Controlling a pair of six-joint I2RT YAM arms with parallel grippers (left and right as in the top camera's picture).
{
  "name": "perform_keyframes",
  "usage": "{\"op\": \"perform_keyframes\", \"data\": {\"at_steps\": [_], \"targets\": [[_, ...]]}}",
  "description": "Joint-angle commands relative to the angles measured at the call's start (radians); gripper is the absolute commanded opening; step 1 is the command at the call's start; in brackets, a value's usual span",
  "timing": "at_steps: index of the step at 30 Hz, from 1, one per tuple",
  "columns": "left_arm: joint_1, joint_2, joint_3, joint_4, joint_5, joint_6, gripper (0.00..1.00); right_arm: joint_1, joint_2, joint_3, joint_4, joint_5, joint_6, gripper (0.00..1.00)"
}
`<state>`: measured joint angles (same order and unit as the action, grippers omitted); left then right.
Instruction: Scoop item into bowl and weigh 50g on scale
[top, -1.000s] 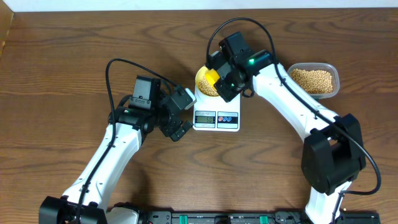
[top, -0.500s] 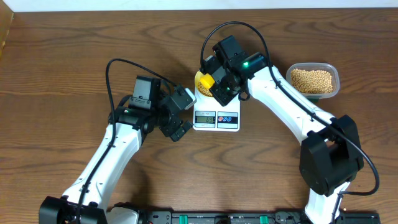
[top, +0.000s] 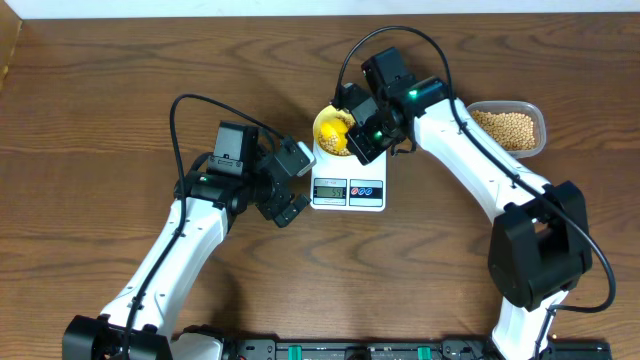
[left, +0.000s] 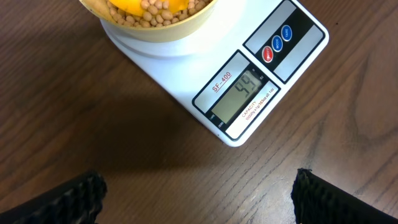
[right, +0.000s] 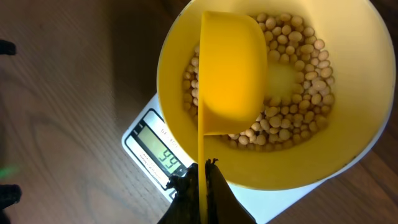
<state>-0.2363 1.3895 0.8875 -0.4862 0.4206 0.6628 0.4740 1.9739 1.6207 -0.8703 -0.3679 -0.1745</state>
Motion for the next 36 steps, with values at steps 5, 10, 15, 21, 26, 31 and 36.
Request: {"op": "perform_keyframes", "data": {"at_steps": [5,10,15,21,26,31,36], "targets": [[0.005,-0.013,0.001,0.000,0.013,0.014,0.97,-0.028,0.006,0.036,-0.005,-0.057,0.017,0.01],[0.005,-0.013,0.001,0.000,0.013,0.014,0.98,-0.029,-0.007,0.044,-0.010,-0.049,0.017,0.01],[0.005,-0.013,0.001,0.000,0.013,0.014,0.98,-0.029,-0.025,0.048,-0.025,-0.013,0.017,0.01],[0.005,-0.013,0.001,0.000,0.013,0.014,0.97,-0.036,-0.045,0.048,-0.041,-0.004,0.017,0.01],[0.005,-0.013,0.001,0.000,0.013,0.014,0.97,-0.040,-0.061,0.052,-0.039,0.012,0.016,0.01],[0.005,-0.013,0.001,0.000,0.013,0.014,0.98,-0.040,-0.079,0.055,-0.042,0.050,0.010,0.01],[0.005,-0.013,0.001,0.000,0.013,0.014,0.97,-0.040,-0.098,0.055,-0.043,0.090,0.001,0.01]]}}
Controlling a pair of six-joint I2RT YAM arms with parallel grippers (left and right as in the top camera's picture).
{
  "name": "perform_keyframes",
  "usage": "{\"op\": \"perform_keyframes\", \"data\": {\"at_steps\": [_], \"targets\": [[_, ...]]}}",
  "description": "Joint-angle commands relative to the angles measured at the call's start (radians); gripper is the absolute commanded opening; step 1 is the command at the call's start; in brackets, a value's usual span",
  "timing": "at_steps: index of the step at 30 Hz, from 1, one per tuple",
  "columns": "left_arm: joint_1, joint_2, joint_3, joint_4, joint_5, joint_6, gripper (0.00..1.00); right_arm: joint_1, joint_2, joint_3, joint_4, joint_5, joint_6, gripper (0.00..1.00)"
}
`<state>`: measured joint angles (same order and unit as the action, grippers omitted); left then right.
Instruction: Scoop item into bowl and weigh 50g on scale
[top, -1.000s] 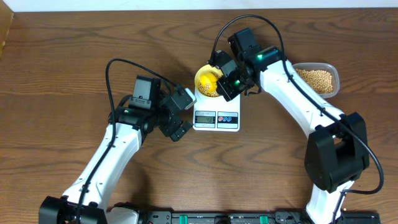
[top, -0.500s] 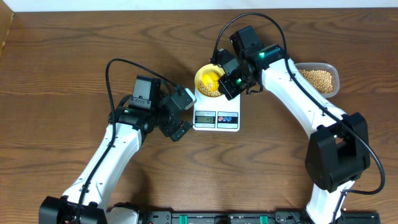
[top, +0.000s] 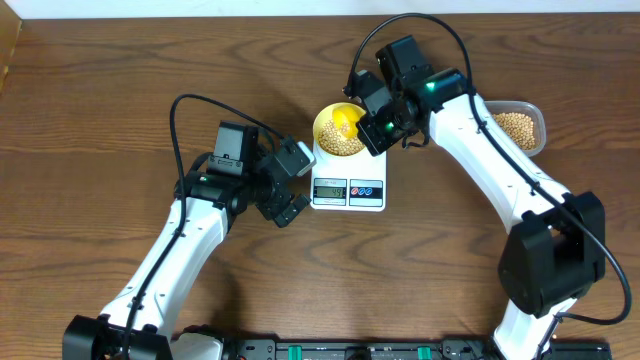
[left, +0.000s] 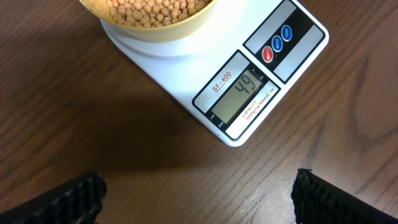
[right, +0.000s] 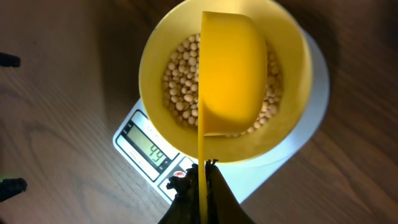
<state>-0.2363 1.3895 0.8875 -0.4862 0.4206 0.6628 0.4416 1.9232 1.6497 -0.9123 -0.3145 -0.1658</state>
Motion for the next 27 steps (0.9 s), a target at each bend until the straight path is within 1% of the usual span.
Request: {"op": "perform_keyframes", "data": {"at_steps": [1,27], "targets": [[0.005,-0.013,0.001,0.000,0.013,0.014,0.98,-0.008,-0.050,0.026,-0.001,0.047,-0.008,0.01],[0.005,-0.013,0.001,0.000,0.013,0.014,0.98,0.042,-0.053,0.026,-0.008,0.073,-0.034,0.01]]}}
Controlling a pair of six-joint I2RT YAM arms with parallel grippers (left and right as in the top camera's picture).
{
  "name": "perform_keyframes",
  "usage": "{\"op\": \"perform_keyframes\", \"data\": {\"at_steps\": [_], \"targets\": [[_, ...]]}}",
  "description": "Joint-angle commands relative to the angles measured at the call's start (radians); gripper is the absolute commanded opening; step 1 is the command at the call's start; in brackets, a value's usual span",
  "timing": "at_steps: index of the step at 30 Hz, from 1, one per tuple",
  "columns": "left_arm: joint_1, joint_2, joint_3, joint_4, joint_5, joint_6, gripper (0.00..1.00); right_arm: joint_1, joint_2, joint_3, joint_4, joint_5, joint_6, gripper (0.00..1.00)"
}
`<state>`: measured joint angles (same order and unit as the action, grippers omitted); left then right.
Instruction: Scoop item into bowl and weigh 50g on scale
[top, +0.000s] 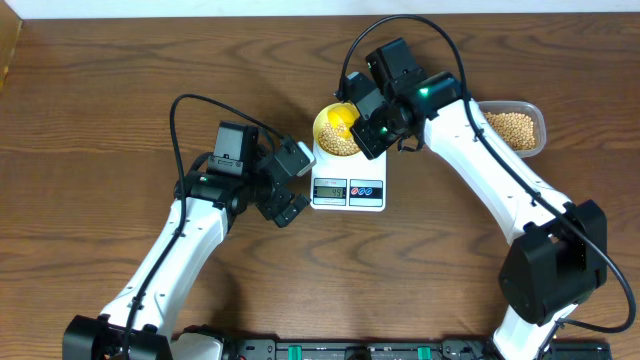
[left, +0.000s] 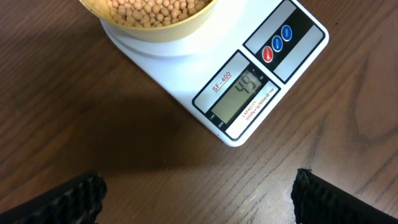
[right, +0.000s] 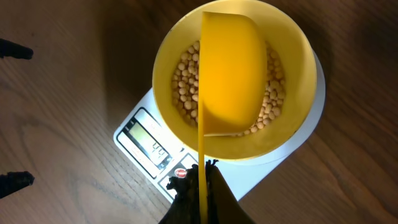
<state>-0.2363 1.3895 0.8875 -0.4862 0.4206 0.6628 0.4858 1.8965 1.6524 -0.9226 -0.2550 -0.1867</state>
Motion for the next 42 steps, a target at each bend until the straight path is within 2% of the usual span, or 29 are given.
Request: {"op": "perform_keyframes", "data": {"at_steps": [1,16,42], "targets": [[0.005,-0.013,0.001,0.000,0.013,0.014,0.97,-0.002,-0.027,0.023,0.003,0.014,-0.013,0.01],[0.005,-0.013,0.001,0.000,0.013,0.014,0.98,-0.034,-0.027,0.023,0.014,-0.043,0.014,0.01],[0.005,-0.013,0.001,0.000,0.013,0.014,0.98,-0.034,-0.027,0.023,0.015,-0.034,0.013,0.01]]}}
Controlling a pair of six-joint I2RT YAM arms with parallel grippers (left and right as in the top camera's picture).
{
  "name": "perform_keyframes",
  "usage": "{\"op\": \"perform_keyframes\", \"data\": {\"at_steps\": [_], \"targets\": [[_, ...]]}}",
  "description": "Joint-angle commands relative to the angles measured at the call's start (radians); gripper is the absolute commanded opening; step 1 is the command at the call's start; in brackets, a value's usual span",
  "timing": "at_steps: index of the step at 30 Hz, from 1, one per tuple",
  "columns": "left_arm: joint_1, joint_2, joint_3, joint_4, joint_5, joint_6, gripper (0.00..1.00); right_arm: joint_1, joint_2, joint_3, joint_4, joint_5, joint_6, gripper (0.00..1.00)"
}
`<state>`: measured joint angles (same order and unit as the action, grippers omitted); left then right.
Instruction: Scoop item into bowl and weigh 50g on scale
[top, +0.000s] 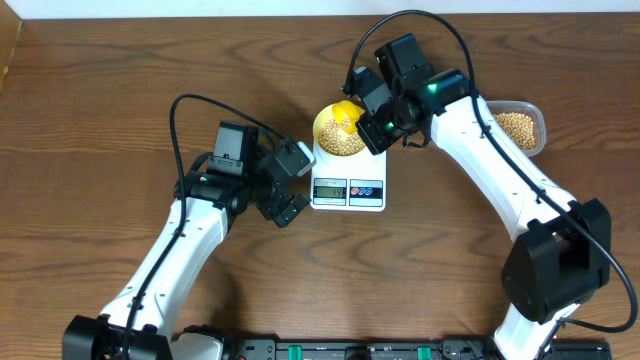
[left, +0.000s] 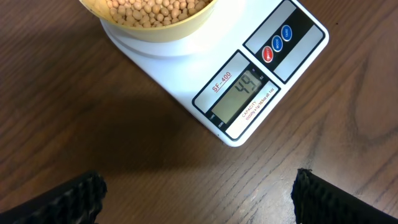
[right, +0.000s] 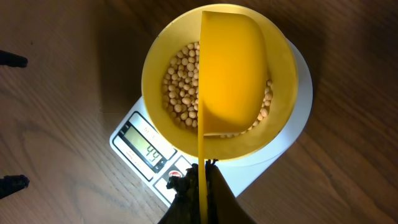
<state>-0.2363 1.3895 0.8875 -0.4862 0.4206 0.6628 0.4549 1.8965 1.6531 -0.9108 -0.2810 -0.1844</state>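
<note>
A yellow bowl (right: 168, 62) of soybeans stands on the white scale (top: 348, 187), whose display (left: 243, 91) reads 49. My right gripper (right: 202, 180) is shut on the handle of a yellow scoop (right: 230, 74), held turned over above the bowl. The left gripper (left: 198, 196) hovers open over bare wood just in front of the scale, nothing between its fingers (left: 317, 199). In the overhead view the scoop (top: 345, 113) sits over the bowl's far rim.
A clear tub of soybeans (top: 518, 128) stands at the right, behind the right arm. The left arm (top: 190, 230) reaches in from the lower left. Dark wood table (top: 100, 100) all around.
My right gripper with the scoop has risen slightly and shifted a little right over the bowl. The display still reads 49. The left gripper has not moved.
The scoop was low inside the bowl over the beans, with the display at 44. Then it was lifted above the bowl and the display read 49. It dipped closer again, and now hangs higher over the bowl, reading 49.
</note>
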Motion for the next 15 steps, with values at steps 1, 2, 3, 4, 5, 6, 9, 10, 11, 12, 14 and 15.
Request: {"op": "perform_keyframes", "data": {"at_steps": [1,2,3,4,5,6,9,10,11,12,14,15], "targets": [[0.005,-0.013,0.001,0.000,0.013,0.014,0.98,-0.003,-0.027,0.023,0.006,-0.003,0.010,0.01],[0.005,-0.013,0.001,0.000,0.013,0.014,0.98,-0.003,-0.027,0.023,0.010,0.002,0.006,0.01],[0.005,-0.013,0.001,0.000,0.013,0.014,0.98,-0.003,-0.027,0.023,0.012,0.002,-0.001,0.01],[0.005,-0.013,0.001,0.000,0.013,0.014,0.98,-0.003,-0.027,0.023,0.014,0.002,-0.006,0.01],[0.005,-0.013,0.001,0.000,0.013,0.014,0.98,-0.003,-0.027,0.023,0.017,0.002,-0.008,0.01],[0.005,-0.013,0.001,0.000,0.013,0.014,0.97,-0.003,-0.027,0.023,0.017,0.002,-0.013,0.01],[0.005,-0.013,0.001,0.000,0.013,0.014,0.98,-0.003,-0.027,0.023,0.018,0.003,-0.016,0.01],[0.005,-0.013,0.001,0.000,0.013,0.014,0.98,-0.003,-0.027,0.023,0.019,0.007,-0.015,0.01],[0.005,-0.013,0.001,0.000,0.013,0.014,0.98,-0.003,-0.027,0.023,0.019,0.012,-0.016,0.01],[0.005,-0.013,0.001,0.000,0.013,0.014,0.97,-0.003,-0.027,0.023,0.020,0.016,-0.016,0.01],[0.005,-0.013,0.001,0.000,0.013,0.014,0.98,-0.003,-0.027,0.023,0.022,0.018,-0.016,0.01],[0.005,-0.013,0.001,0.000,0.013,0.014,0.98,-0.003,-0.027,0.023,0.021,0.017,-0.016,0.01]]}}
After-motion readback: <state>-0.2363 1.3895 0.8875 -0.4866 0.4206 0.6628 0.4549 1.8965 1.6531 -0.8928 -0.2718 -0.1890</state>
